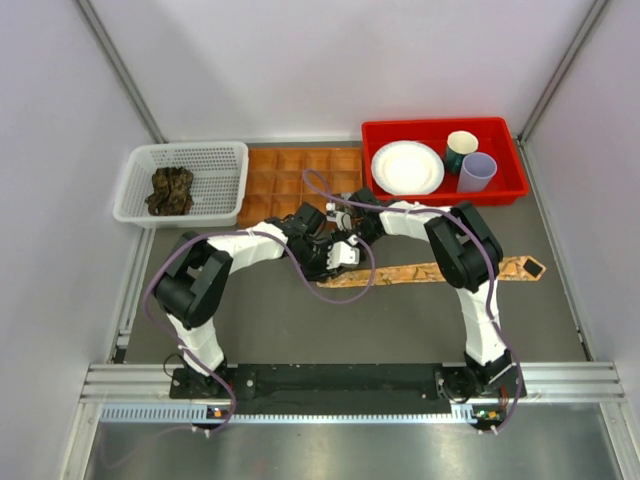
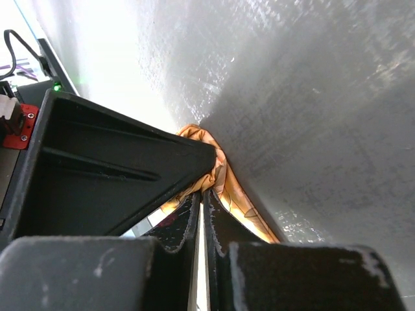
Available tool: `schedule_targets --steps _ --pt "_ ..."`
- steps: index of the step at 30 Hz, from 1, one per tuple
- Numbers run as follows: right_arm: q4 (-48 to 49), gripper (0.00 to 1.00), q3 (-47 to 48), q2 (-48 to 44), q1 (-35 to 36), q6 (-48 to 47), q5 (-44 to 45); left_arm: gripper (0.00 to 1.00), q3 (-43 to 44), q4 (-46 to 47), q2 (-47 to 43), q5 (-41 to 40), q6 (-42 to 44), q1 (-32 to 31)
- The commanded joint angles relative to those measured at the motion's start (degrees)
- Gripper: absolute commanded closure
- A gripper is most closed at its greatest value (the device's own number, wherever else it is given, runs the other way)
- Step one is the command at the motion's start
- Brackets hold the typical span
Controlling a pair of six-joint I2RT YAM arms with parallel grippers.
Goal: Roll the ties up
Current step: Roll the tie at the center of the board.
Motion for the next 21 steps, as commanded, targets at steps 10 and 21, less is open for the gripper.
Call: schedule_targets --steps 10,21 --pt "-6.6 0.72 -2.1 -5.2 -1.9 4.1 -2.2 0.74 -2.9 -6.1 2.7 -5.5 5.8 -0.7" --pt "-0.2 0.45 -3.7 -6.6 -3.2 9.6 -4.0 0.75 -2.4 -7.0 3.0 -5.4 5.6 -0.6"
